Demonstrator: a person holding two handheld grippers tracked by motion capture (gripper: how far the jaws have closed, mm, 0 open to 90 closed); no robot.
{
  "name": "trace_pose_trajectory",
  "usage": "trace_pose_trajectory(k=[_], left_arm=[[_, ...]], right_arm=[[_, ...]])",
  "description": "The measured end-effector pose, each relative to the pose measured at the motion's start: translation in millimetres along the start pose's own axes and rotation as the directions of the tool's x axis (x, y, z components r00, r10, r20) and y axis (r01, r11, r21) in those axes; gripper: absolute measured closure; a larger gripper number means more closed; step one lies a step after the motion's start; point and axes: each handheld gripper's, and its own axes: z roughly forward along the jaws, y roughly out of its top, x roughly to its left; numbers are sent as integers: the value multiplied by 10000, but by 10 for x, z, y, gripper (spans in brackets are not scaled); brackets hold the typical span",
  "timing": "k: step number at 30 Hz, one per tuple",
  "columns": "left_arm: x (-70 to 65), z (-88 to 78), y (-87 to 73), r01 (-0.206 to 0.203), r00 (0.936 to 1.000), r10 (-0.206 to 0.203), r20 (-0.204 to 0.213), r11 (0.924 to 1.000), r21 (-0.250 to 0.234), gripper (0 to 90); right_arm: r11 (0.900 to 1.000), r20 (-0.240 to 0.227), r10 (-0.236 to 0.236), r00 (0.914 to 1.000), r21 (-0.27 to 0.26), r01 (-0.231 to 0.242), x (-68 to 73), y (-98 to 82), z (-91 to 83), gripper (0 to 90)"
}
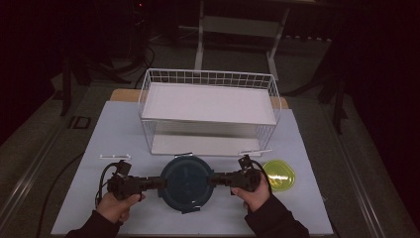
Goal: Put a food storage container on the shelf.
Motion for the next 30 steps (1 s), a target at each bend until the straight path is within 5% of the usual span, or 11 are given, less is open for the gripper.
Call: trace_pose_trajectory(k=[14,30], left_arm=[[-232,14,372,-478,9988,480,84,9987,-188,572],[-638,-12,1153,-1523,9883,1521,-82,9854,-758,571]], right_arm=[[9986,151,14,9999,-529,-6,139,244,-267,561],[9827,295,-382,9988,-1801,429,341,862,-677,561]])
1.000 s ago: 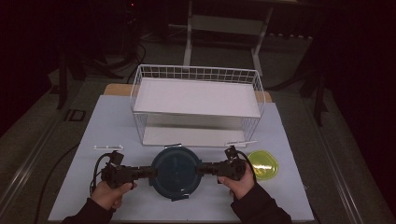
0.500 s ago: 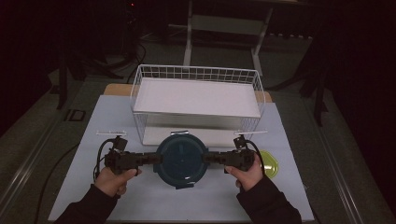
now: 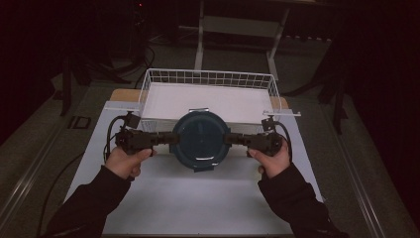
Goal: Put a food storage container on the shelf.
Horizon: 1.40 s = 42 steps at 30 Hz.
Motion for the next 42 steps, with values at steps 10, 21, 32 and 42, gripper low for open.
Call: trace_pose_trajectory(k=[10,21,32,42], left_arm=[[17,109,514,-195,9998,195,21,9997,-140,571],[188,242,802,217,9995,-206,239,9988,-442,570],[361,337,921,1102,9932,-1082,430,9927,-492,561],[464,372,975,1514,9883,-1520,-102,9874,-464,619]], right_arm=[[9992,205,106,9997,-375,-99,-27,456,-102,561],[9951,401,717,9966,-704,-687,-155,733,-95,561],[9881,1144,1388,9837,-818,-1300,-173,875,-62,539],[9895,2131,1129,9705,-1132,-902,-133,942,45,561]])
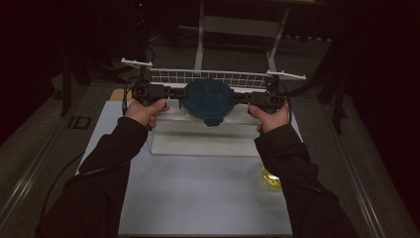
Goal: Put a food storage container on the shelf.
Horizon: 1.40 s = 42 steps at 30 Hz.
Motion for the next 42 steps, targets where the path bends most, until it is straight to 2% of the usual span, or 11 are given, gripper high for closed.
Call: trace_pose_trajectory(k=[3,8,15,19,21,27,29,33,37,39,42], left_arm=[[16,-4,0,21,10000,-21,66,10000,-38,616],[-14,-16,-4,-434,9989,431,-190,9989,-160,550],[-133,-120,-44,-1035,9937,1017,-467,9939,-387,429],[-185,-196,-111,-1285,9908,1265,-480,9908,-413,422],[-238,-235,-167,-1583,9858,1555,-634,9865,-409,403],[-340,-345,-329,-2054,9784,2034,-357,9764,-668,349],[-366,-371,-375,-2297,9732,2294,-131,9708,-689,288],[-427,-383,-481,-2808,9597,2808,-98,9573,-695,194],[-501,-389,-628,-3567,9342,3560,-222,9322,-610,119],[-529,-399,-695,-3902,9206,3888,-355,9191,-538,23],[-533,-428,-790,-4105,9118,4084,-428,9093,-684,5]], right_arm=[[10000,-44,81,10000,-28,-81,-11,5,14,560],[10000,17,3,10000,-80,-3,3,8,23,561],[9978,261,-583,9980,-305,591,103,17,-61,532],[9953,164,-919,9956,-299,924,185,-11,-126,533],[9929,152,-1161,9931,-250,1164,231,-37,-164,533],[9844,200,-1715,9850,-360,1721,321,-130,-289,539],[9832,56,-1783,9840,-394,1784,345,-176,-322,546],[9801,-312,-1975,9798,-289,1966,412,-291,-355,560],[9780,-647,-2083,9759,-278,2069,473,-387,-378,585],[9747,-715,-2235,9721,-203,2226,507,-434,-384,606],[9710,-780,-2390,9679,-128,2387,544,-501,-379,673]])
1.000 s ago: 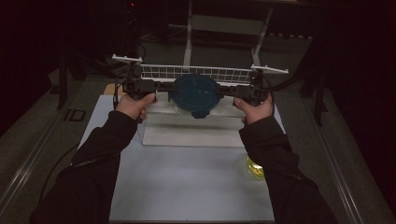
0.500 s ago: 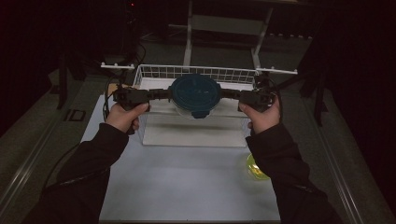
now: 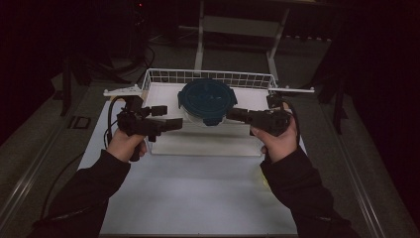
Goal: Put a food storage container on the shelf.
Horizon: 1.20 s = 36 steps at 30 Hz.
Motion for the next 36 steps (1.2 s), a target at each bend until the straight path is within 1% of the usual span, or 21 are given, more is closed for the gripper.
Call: trace_pose_trajectory(k=[2,4,7,9,11,13,15,16,17,19,20,21,22,24,25,26,29,31,33,34,36], left_arm=[[-28,-27,-61,-146,9998,145,-138,9998,-121,4],[-70,-41,-126,-474,9983,472,-330,9989,-56,4],[-119,-49,-243,-815,9949,814,-597,9967,17,4],[-149,-42,-339,-970,9914,961,-889,9953,-61,4],[-159,-31,-432,-936,9909,925,-979,9956,-58,4],[-169,-10,-545,-986,9881,1002,-1170,9949,200,4],[-175,12,-678,-1035,9863,1082,-1245,9937,439,4],[-175,20,-735,-1008,9864,1074,-1242,9932,581,4],[-176,28,-796,-911,9877,978,-1218,9941,594,4],[-179,42,-904,-849,9868,927,-1330,9944,628,4],[-179,42,-904,-849,9868,927,-1330,9944,628,4],[-179,42,-904,-849,9868,927,-1330,9944,628,4],[-183,54,-1112,-843,9841,947,-1504,9937,741,4],[-184,52,-1225,-843,9845,970,-1461,9923,911,4],[-186,50,-1277,-882,9830,1027,-1523,9912,989,4],[-190,47,-1328,-851,9827,1012,-1549,9906,1075,4],[-195,30,-1463,-874,9819,1050,-1579,9895,1148,4],[-205,20,-1550,-897,9825,1049,-1541,9907,1024,4],[-203,12,-1629,-1022,9794,1206,-1621,9878,1175,4],[-201,6,-1668,-1034,9779,1220,-1699,9880,1145,4],[-190,-7,-1737,-961,9775,1140,-1772,9896,1070,4]], right_arm=[[9999,-65,-63,10000,100,64,30,-36,9,727],[9997,-217,-189,9996,175,193,59,-68,20,797],[9971,-517,-445,9977,588,475,133,-121,75,897],[9953,-689,-484,9965,801,539,174,-142,127,899],[9940,-796,-523,9955,914,595,210,-156,187,899],[9927,-944,-517,9942,1040,615,240,-164,245,900],[9915,-987,-544,9936,1128,655,268,-179,308,900],[9897,-986,-606,9933,1232,727,277,-187,342,900],[9893,-976,-598,9934,1268,721,279,-196,374,900],[9881,-913,-574,9942,1372,696,270,-203,435,900],[9881,-913,-574,9942,1372,696,270,-203,435,900],[9879,-857,-570,9947,1392,687,264,-205,457,900],[9881,-750,-450,9962,1435,554,233,-207,516,899],[9888,-671,-396,9970,1410,487,190,-201,550,900],[9902,-616,-366,9974,1327,446,163,-194,560,900],[9905,-756,-278,9968,1319,377,136,-184,567,900],[9922,-555,-227,9982,1214,293,95,-150,571,900],[9928,-467,-165,9988,1177,219,72,-129,580,900],[9929,-321,-174,9993,1168,210,52,-109,593,900],[9933,-279,-124,9995,1147,155,43,-100,601,900],[9934,-153,-143,9998,1133,159,30,-80,621,900]])
